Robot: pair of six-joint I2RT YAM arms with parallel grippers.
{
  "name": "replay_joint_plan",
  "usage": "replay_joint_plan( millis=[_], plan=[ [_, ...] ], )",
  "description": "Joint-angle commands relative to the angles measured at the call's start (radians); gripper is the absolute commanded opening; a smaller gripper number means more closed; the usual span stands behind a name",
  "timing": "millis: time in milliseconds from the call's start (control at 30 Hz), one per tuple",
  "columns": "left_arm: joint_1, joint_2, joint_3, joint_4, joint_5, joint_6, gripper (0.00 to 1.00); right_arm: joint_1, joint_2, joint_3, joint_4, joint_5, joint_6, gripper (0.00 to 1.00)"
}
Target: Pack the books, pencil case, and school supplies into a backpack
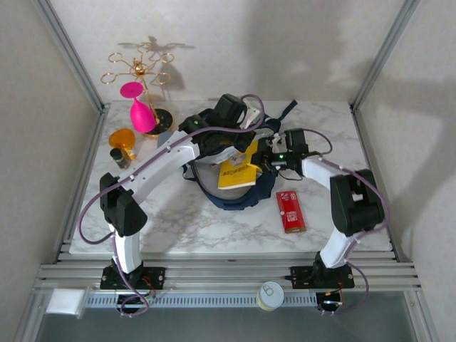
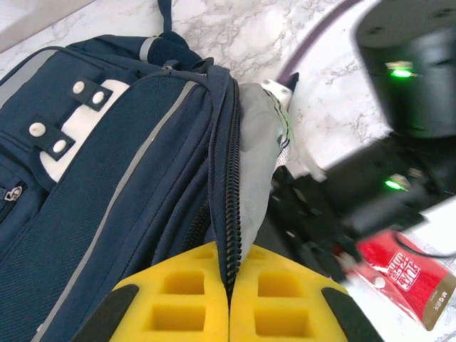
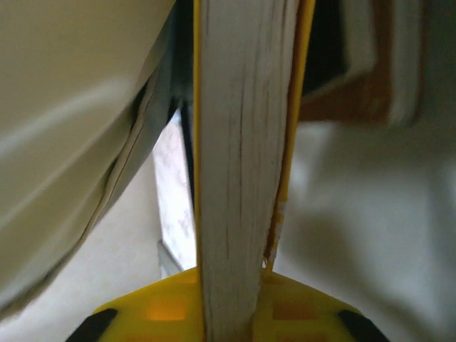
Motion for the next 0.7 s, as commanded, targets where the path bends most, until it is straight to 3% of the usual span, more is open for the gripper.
replay_joint_plan(
  millis=[0, 67, 167, 300, 367, 500, 667],
  plan=[
    [-0.007, -0.062, 0.049, 0.080, -0.030, -0.023, 0.00, -0.003, 0.066, 0.077, 0.018, 0.019, -0.094, 0.39],
    [-0.007, -0.065, 0.049, 0.080, -0.037, -0.027, 0.00, -0.009, 0.052, 0.078, -0.084, 0.101, -0.157, 0.52],
    [-0.007, -0.071, 0.035, 0.094, -0.032, -0.026, 0.00, -0.010, -0.039, 0.027, -0.179, 0.235, -0.211, 0.63],
    [-0.007, -0.065, 0.030, 0.099, -0.021, -0.031, 0.00, 0.009, -0.174, -0.046, -0.288, 0.385, -0.244, 0.67],
    [-0.007, -0.062, 0.027, 0.104, -0.008, -0.036, 0.00, 0.035, -0.200, -0.084, -0.301, 0.398, -0.240, 0.69],
    [-0.007, -0.062, 0.016, 0.112, -0.004, -0.038, 0.00, 0.065, -0.150, -0.108, -0.309, 0.411, -0.231, 0.59],
    [-0.007, -0.056, 0.021, 0.103, 0.021, -0.041, 0.00, 0.099, -0.085, -0.041, -0.233, 0.364, -0.213, 0.33]
  ],
)
